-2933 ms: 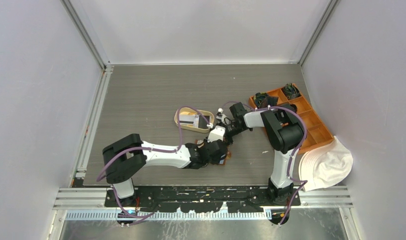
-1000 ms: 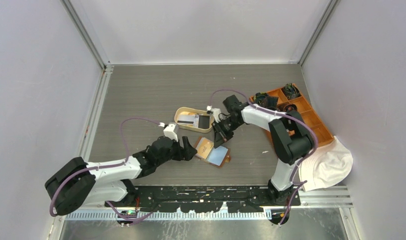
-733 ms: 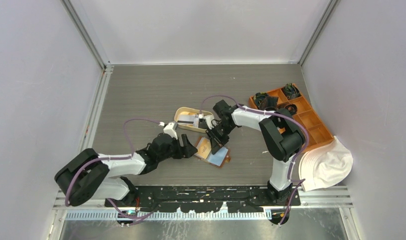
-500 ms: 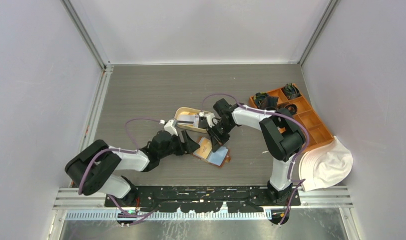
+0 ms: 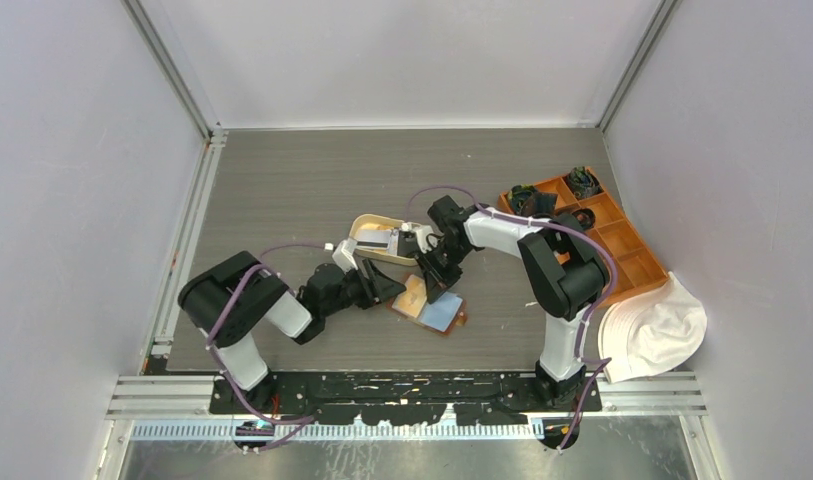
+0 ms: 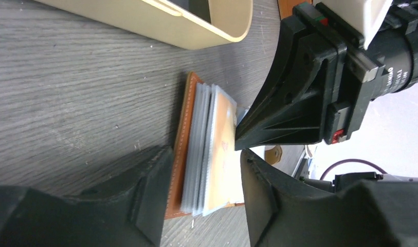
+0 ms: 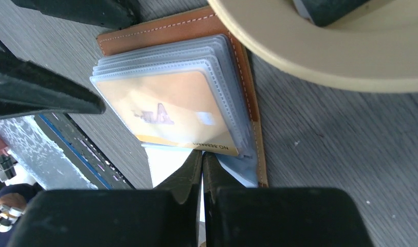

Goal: Put the credit cards into the card holder
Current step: Close the card holder at the center of the board.

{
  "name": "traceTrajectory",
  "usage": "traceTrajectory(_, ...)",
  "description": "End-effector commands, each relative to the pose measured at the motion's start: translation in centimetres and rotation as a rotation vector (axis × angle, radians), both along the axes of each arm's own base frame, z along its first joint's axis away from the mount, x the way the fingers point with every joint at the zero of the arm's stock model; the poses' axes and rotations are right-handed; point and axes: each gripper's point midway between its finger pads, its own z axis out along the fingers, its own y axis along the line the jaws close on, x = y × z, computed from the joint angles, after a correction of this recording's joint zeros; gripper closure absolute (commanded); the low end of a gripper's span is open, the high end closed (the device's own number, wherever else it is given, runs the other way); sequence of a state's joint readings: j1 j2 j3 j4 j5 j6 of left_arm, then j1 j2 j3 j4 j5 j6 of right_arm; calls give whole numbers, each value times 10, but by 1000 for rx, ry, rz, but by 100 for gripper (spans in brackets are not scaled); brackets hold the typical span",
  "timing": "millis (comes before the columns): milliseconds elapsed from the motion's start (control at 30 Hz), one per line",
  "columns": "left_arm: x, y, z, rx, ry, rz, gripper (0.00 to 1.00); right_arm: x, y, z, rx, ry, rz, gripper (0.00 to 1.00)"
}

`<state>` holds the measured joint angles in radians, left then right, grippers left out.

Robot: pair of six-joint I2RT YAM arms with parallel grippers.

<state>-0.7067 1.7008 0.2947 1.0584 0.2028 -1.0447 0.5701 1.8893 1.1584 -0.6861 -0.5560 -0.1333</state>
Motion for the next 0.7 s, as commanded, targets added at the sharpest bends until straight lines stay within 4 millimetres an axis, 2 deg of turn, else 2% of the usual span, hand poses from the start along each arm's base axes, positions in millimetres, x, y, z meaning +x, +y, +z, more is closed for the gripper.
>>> traceTrajectory(0, -27, -12, -6, -97, 102, -89, 51, 14, 8, -1, 17, -34, 5, 92)
traceTrajectory(100, -27, -15, 2, -159, 98, -90, 56, 13, 9, 0, 22, -27, 8, 92)
traceTrajectory(267, -27, -15, 10, -174, 80, -88, 57, 12, 10, 3, 32, -20, 12, 92)
traceTrajectory(533, -37, -35, 35, -147, 31, -144, 51, 8, 14, 8, 56, -1, 20, 91)
traceTrajectory(667, -39, -36, 41, -106, 18, -134, 49, 4, 16, 12, 78, 19, 27, 91)
